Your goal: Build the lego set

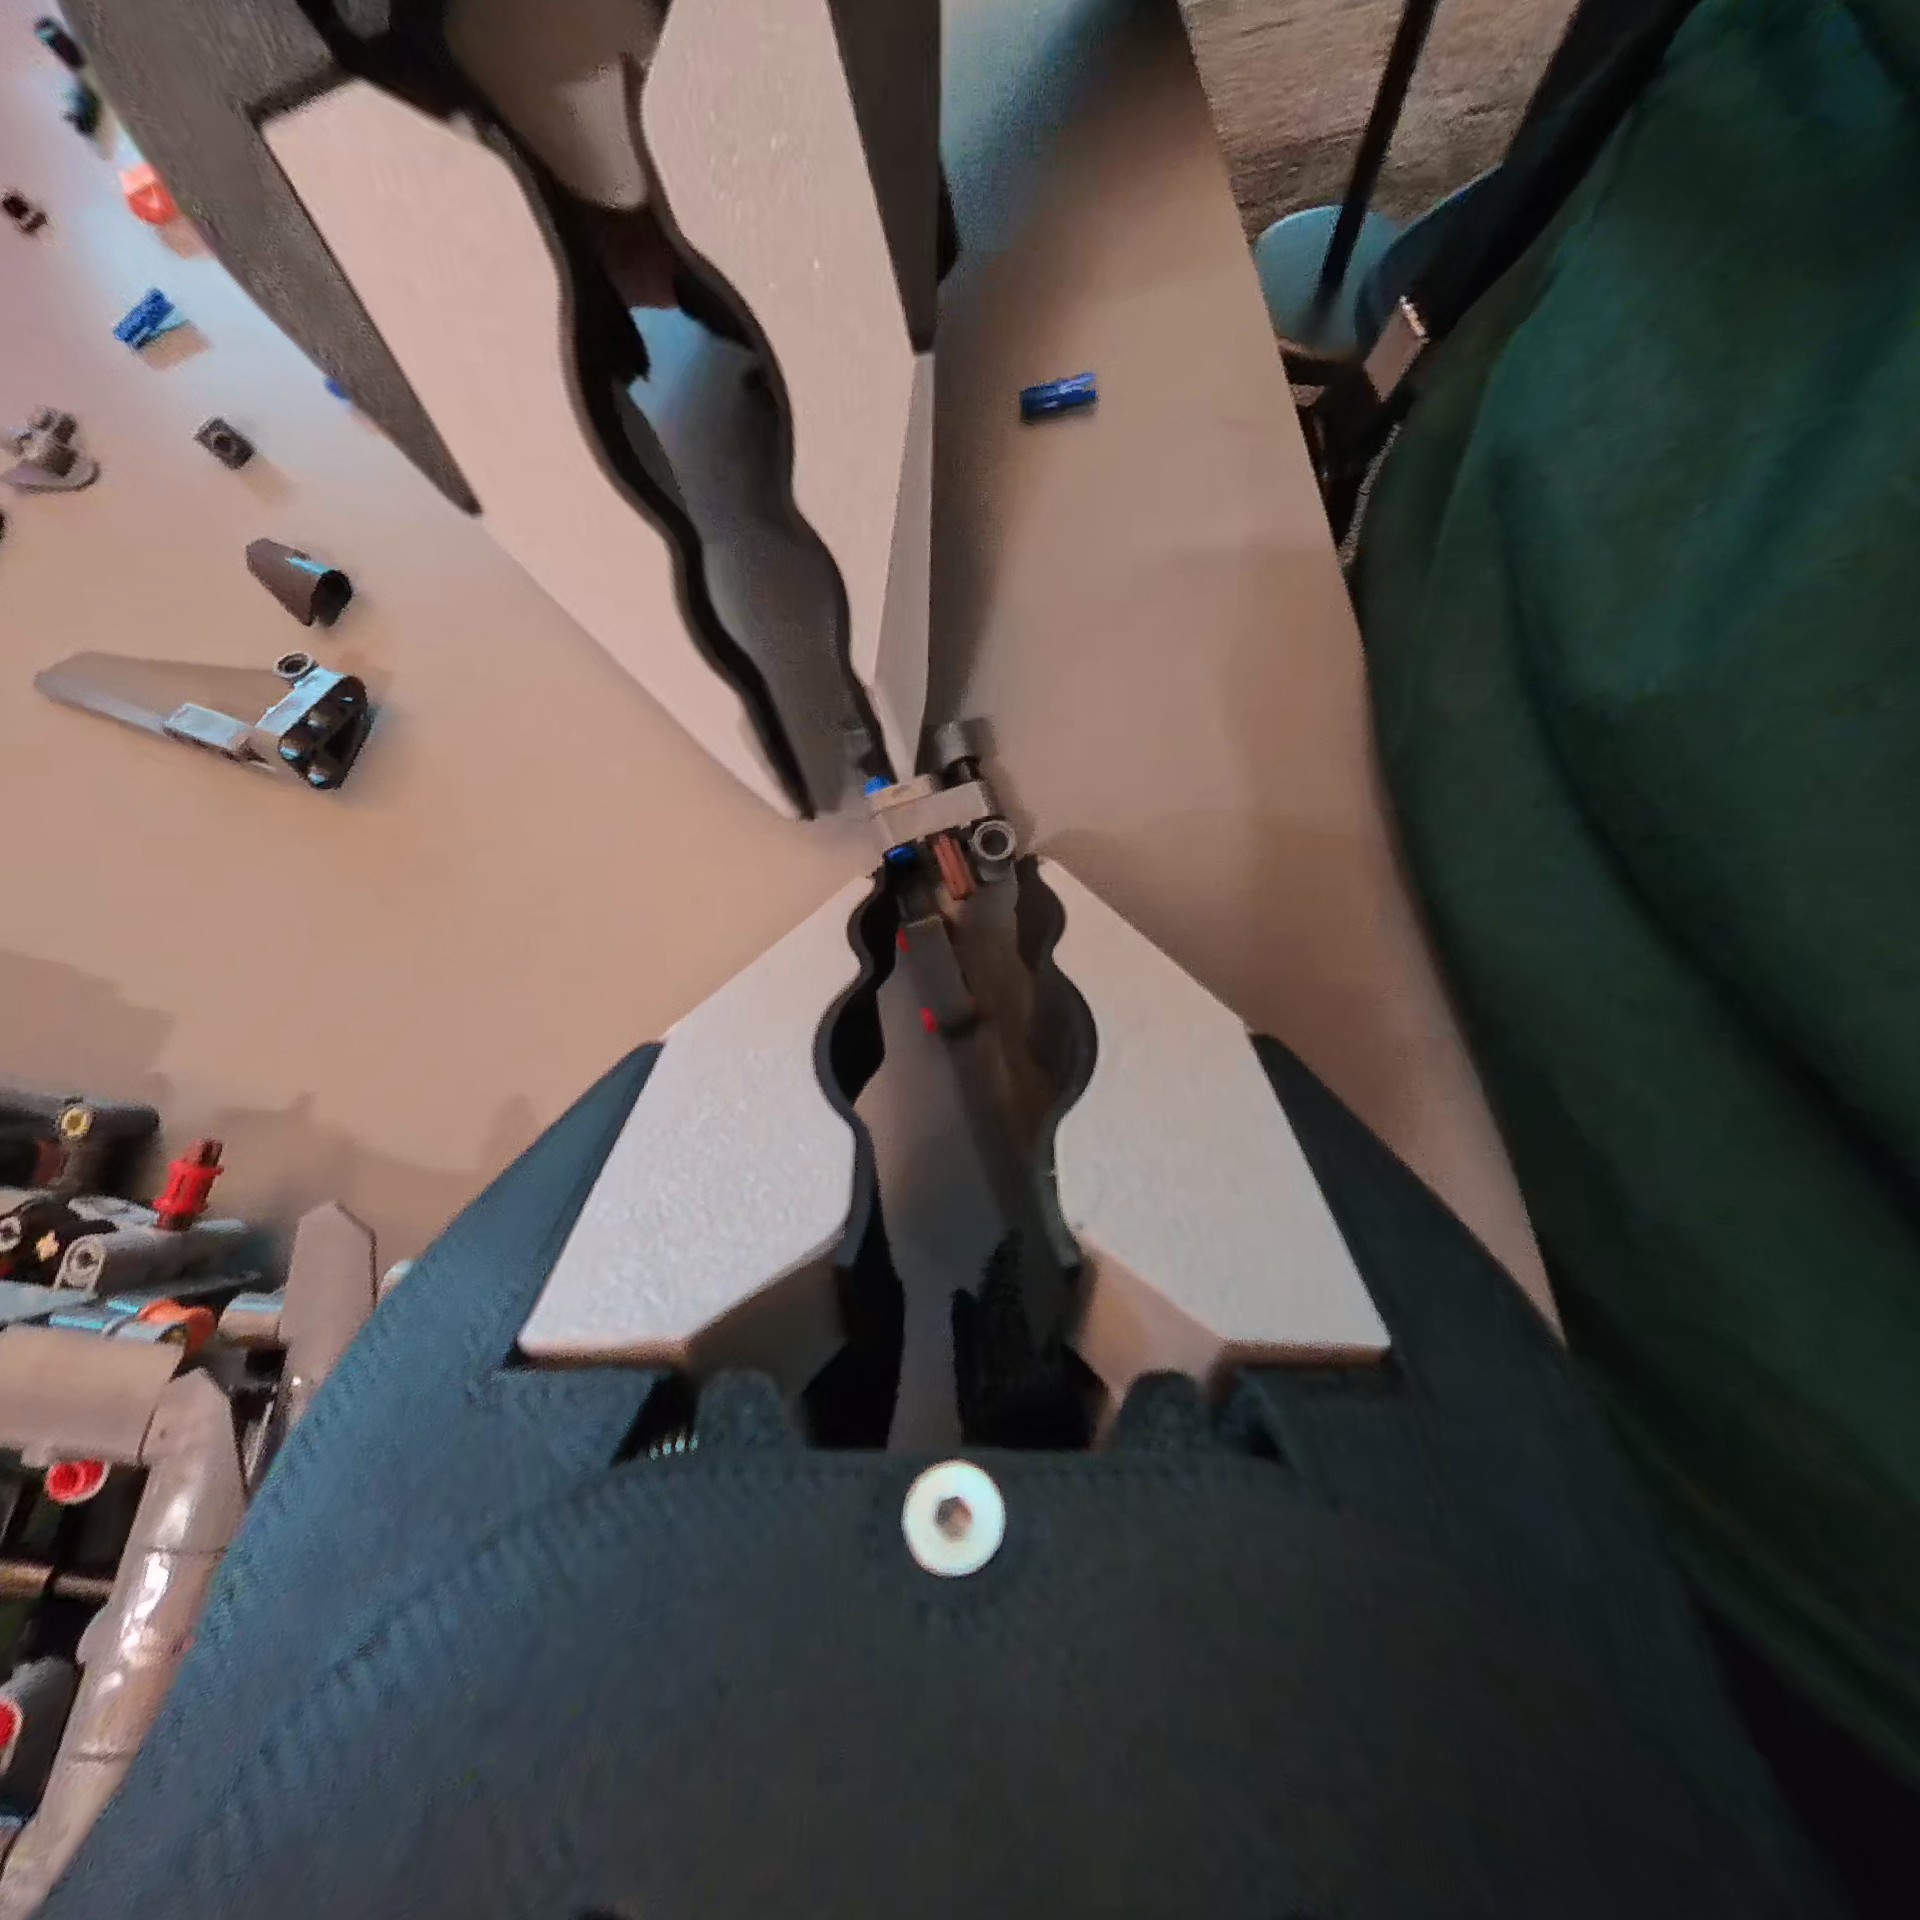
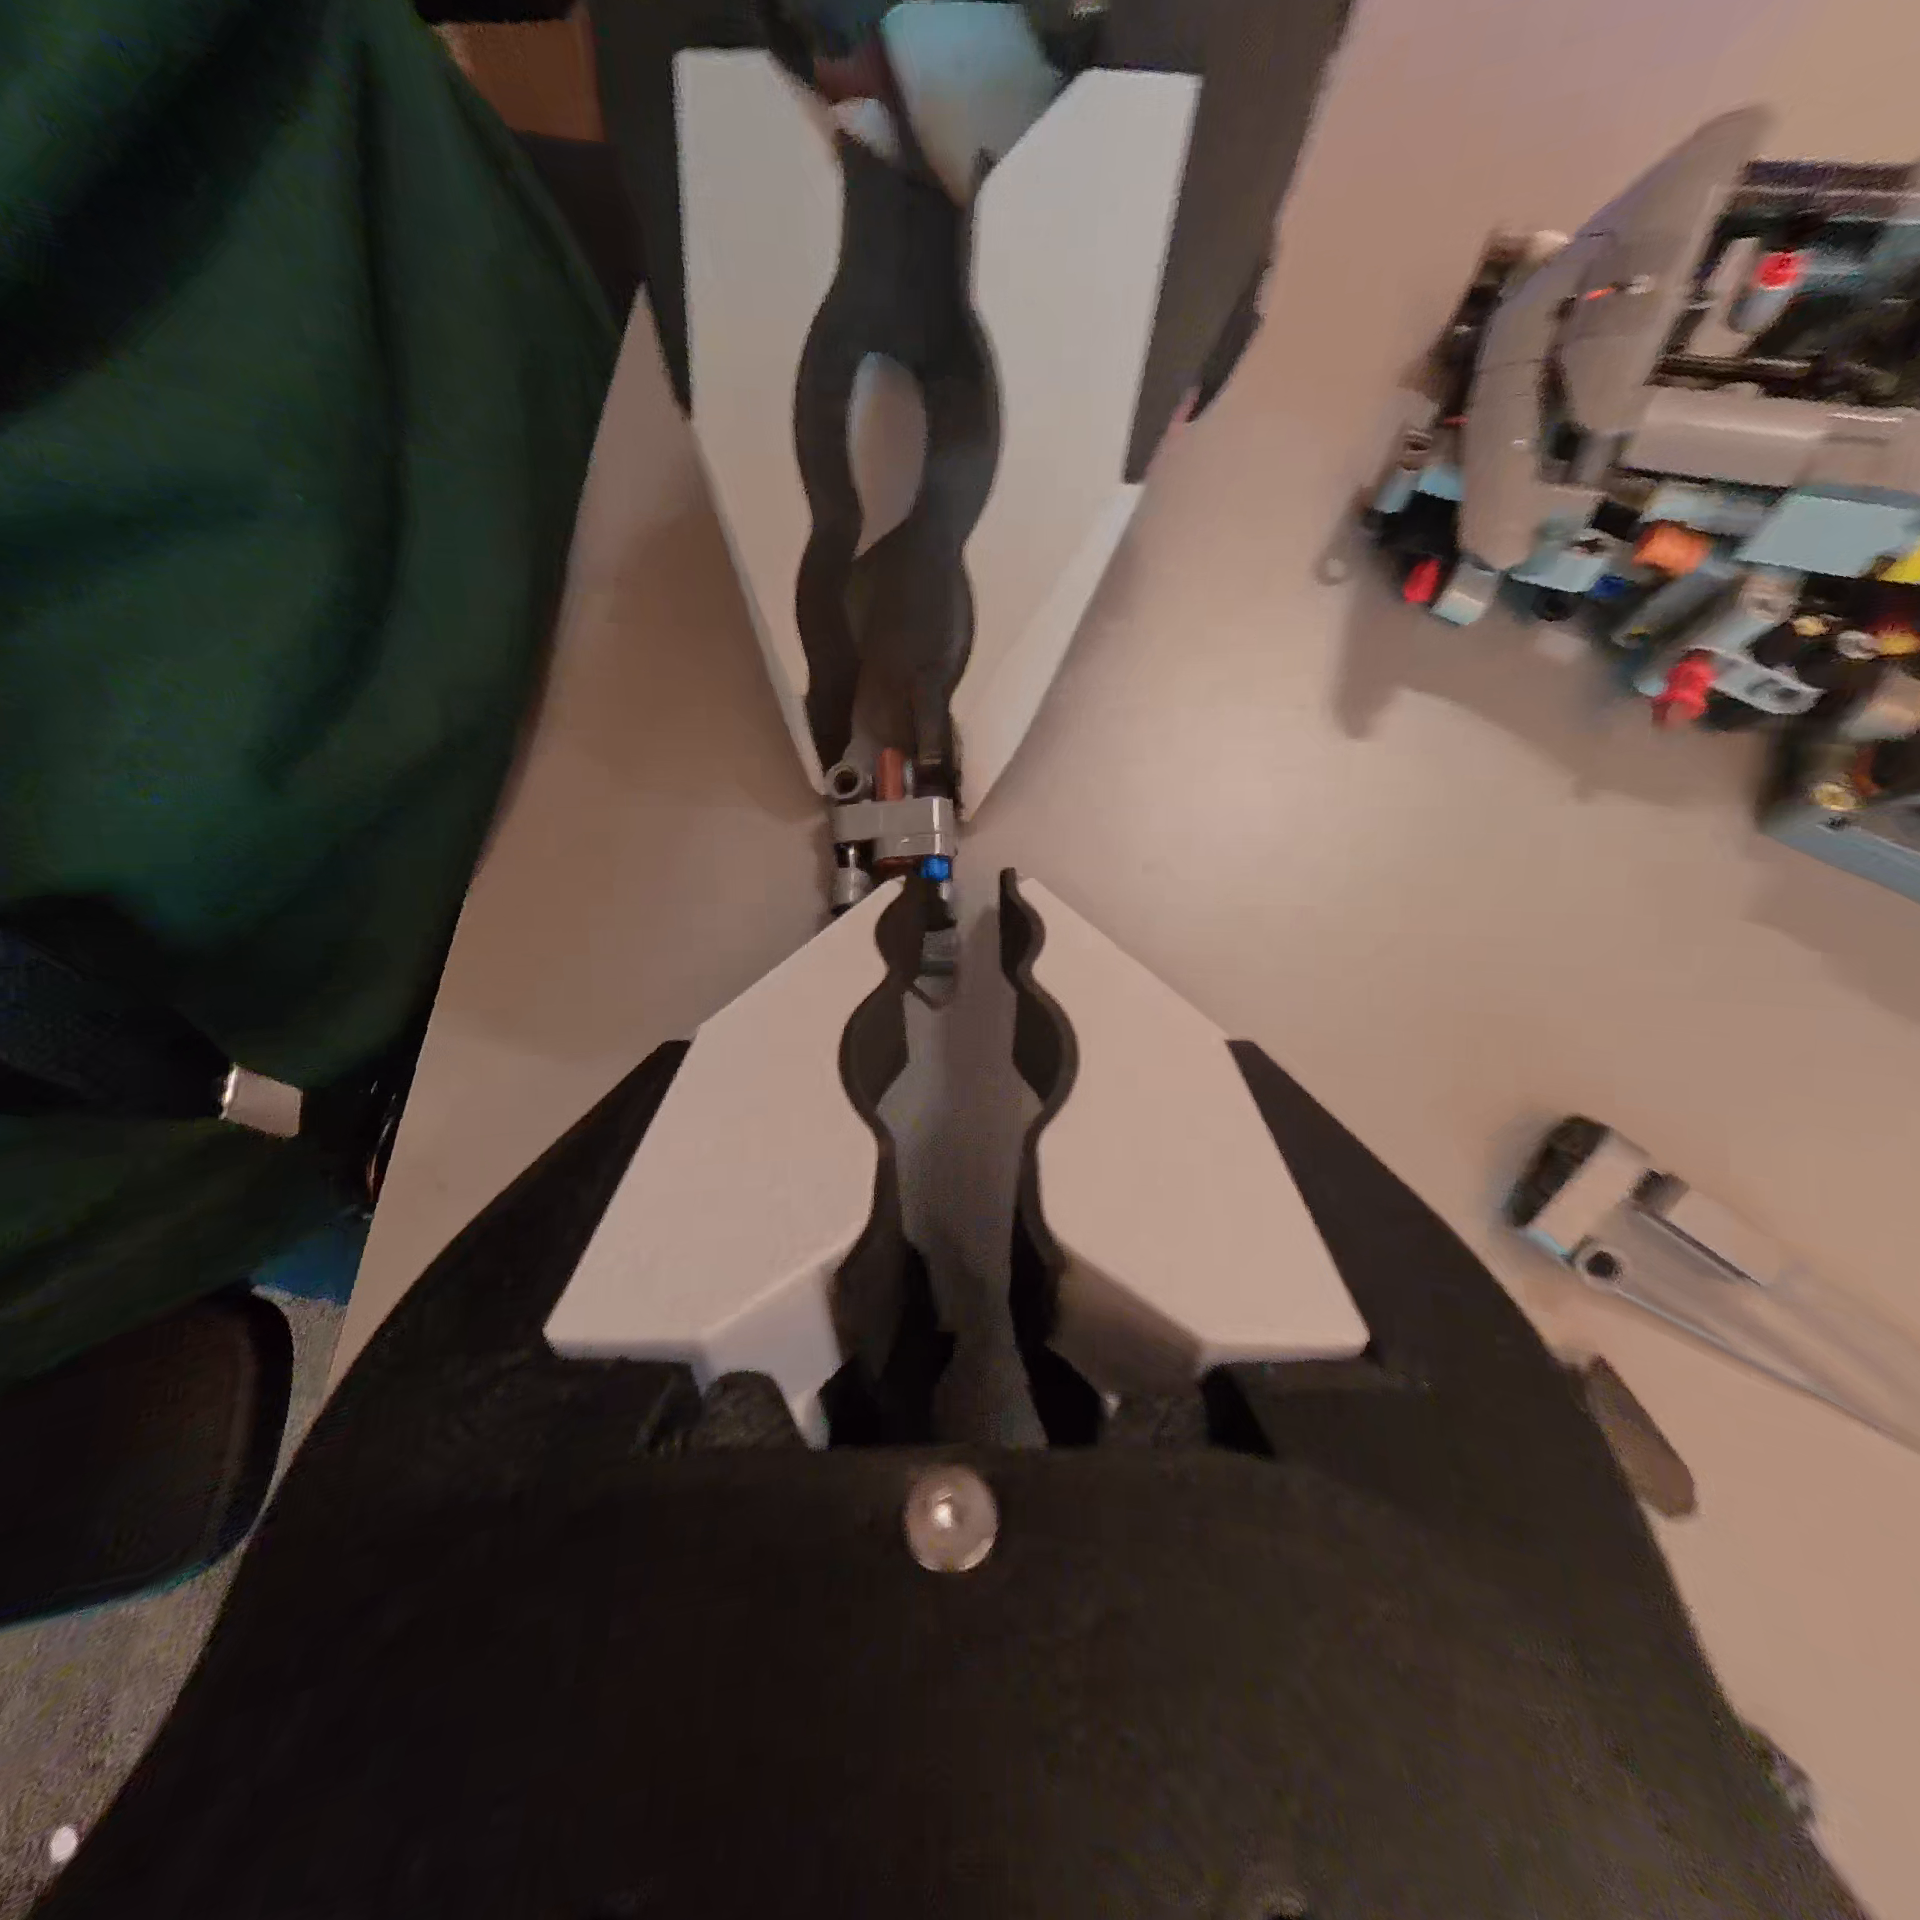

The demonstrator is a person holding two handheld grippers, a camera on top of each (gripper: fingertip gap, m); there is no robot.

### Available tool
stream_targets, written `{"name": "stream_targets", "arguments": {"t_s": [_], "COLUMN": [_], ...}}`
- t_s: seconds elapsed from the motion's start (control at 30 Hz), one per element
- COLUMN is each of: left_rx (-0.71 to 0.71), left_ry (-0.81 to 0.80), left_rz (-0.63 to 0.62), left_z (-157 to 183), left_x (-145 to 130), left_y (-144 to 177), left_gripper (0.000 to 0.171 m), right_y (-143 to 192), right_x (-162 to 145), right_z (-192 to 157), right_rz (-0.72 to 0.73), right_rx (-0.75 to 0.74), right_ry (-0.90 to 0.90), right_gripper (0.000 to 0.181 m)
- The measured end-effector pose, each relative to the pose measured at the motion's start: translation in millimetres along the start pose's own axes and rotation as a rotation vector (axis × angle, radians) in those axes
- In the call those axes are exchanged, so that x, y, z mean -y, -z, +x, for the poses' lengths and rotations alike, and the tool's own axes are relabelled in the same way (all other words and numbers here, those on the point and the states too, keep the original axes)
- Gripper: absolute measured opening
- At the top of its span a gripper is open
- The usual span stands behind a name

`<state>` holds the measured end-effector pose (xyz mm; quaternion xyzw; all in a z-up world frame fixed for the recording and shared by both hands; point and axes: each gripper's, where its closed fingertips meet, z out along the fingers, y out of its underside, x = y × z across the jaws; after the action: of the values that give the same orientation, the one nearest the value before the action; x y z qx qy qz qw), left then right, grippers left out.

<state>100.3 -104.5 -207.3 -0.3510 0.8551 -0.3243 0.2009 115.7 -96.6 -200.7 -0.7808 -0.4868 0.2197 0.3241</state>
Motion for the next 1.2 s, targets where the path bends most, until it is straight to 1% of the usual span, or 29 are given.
{"name": "stream_targets", "arguments": {"t_s": [0.07, 0.13, 0.2, 0.27, 0.33, 0.4, 0.43, 0.47, 0.5, 0.53, 0.57, 0.63, 0.73, 0.77, 0.83, 0.9, 0.93, 0.97, 1.03, 1.07, 1.1, 1.13, 1.2], "left_rx": [0.052, 0.117, 0.193, 0.264, 0.331, 0.377, 0.406, 0.429, 0.442, 0.458, 0.468, 0.476, 0.455, 0.435, 0.394, 0.370, 0.347, 0.325, 0.305, 0.286, 0.261, 0.242, 0.220], "left_ry": [-0.018, -0.066, -0.163, -0.278, -0.370, -0.442, -0.472, -0.503, -0.526, -0.534, -0.532, -0.513, -0.430, -0.391, -0.266, -0.165, -0.125, -0.098, -0.061, -0.032, -0.012, -0.005, 0.027], "left_rz": [-0.002, -0.032, -0.066, -0.089, -0.107, -0.119, -0.124, -0.129, -0.130, -0.128, -0.125, -0.131, -0.115, -0.104, -0.064, -0.024, 0.001, 0.015, 0.010, 0.007, -0.011, -0.015, 0.006], "left_z": [-1.8, -5.0, -9.2, -11.8, -14.8, -15.5, -16.5, -16.7, -16.2, -17.2, -18.1, -20.5, -20.5, -18.9, -19.3, -23.4, -23.4, -22.3, -22.2, -21.5, -19.8, -17.7, -15.2], "left_x": [0.7, -0.2, -1.1, -0.1, 1.0, 2.8, 4.4, 5.1, 5.4, 5.4, 4.9, 3.8, 1.6, 1.3, 1.9, 2.4, 4.5, 6.5, 6.7, 6.0, 2.4, 0.3, 1.9], "left_y": [0.3, 2.4, 5.1, 6.4, 6.9, 6.8, 6.7, 6.2, 5.9, 6.4, 6.5, 7.4, 10.4, 11.5, 15.4, 22.3, 24.5, 25.2, 22.6, 19.6, 16.1, 13.3, 10.9], "left_gripper": [0.022, 0.022, 0.022, 0.022, 0.022, 0.022, 0.022, 0.022, 0.022, 0.022, 0.022, 0.022, 0.025, 0.029, 0.043, 0.044, 0.044, 0.039, 0.031, 0.029, 0.022, 0.019, 0.017], "right_y": [5.3, 12.7, 17.6, 17.2, 16.2, 15.1, 13.7, 11.9, 10.4, 9.6, 8.8, 8.8, 10.4, 10.2, 9.5, 9.8, 9.6, 9.0, 8.0, 7.2, 6.9, 6.9, 6.0], "right_x": [5.3, 4.5, 3.5, -2.3, -2.9, 1.4, 2.0, -0.2, -1.6, -2.5, -3.8, -3.3, 2.7, 4.1, 4.5, 7.1, 7.2, 7.2, 12.8, 13.8, 12.1, 11.6, 10.7], "right_z": [2.6, 6.4, 3.0, 2.1, 5.8, 0.5, -0.1, 0.9, 1.2, 2.0, 2.6, 4.3, 5.1, 5.3, 5.8, 5.0, 5.0, 4.5, 1.9, 1.2, 3.0, 3.2, 2.0], "right_rz": [0.021, 0.027, 0.045, 0.033, 0.052, 0.078, 0.078, 0.063, 0.055, 0.054, 0.047, 0.040, 0.040, 0.036, 0.022, 0.027, 0.020, 0.012, 0.030, 0.028, 0.011, 0.006, 0.005], "right_rx": [-0.021, -0.054, -0.041, -0.020, -0.030, 0.020, 0.025, 0.016, 0.014, 0.011, 0.010, -0.027, -0.078, -0.096, -0.130, -0.159, -0.176, -0.189, -0.203, -0.214, -0.241, -0.253, -0.261], "right_ry": [-0.029, -0.066, -0.115, -0.189, -0.240, -0.290, -0.298, -0.304, -0.311, -0.321, -0.337, -0.298, -0.257, -0.243, -0.216, -0.179, -0.165, -0.147, -0.116, -0.102, -0.089, -0.084, -0.079], "right_gripper": [0.023, 0.027, 0.027, 0.026, 0.026, 0.026, 0.022, 0.011, 0.008, 0.007, 0.007, 0.006, 0.006, 0.006, 0.006, 0.005, 0.005, 0.005, 0.005, 0.005, 0.005, 0.005, 0.005]}}
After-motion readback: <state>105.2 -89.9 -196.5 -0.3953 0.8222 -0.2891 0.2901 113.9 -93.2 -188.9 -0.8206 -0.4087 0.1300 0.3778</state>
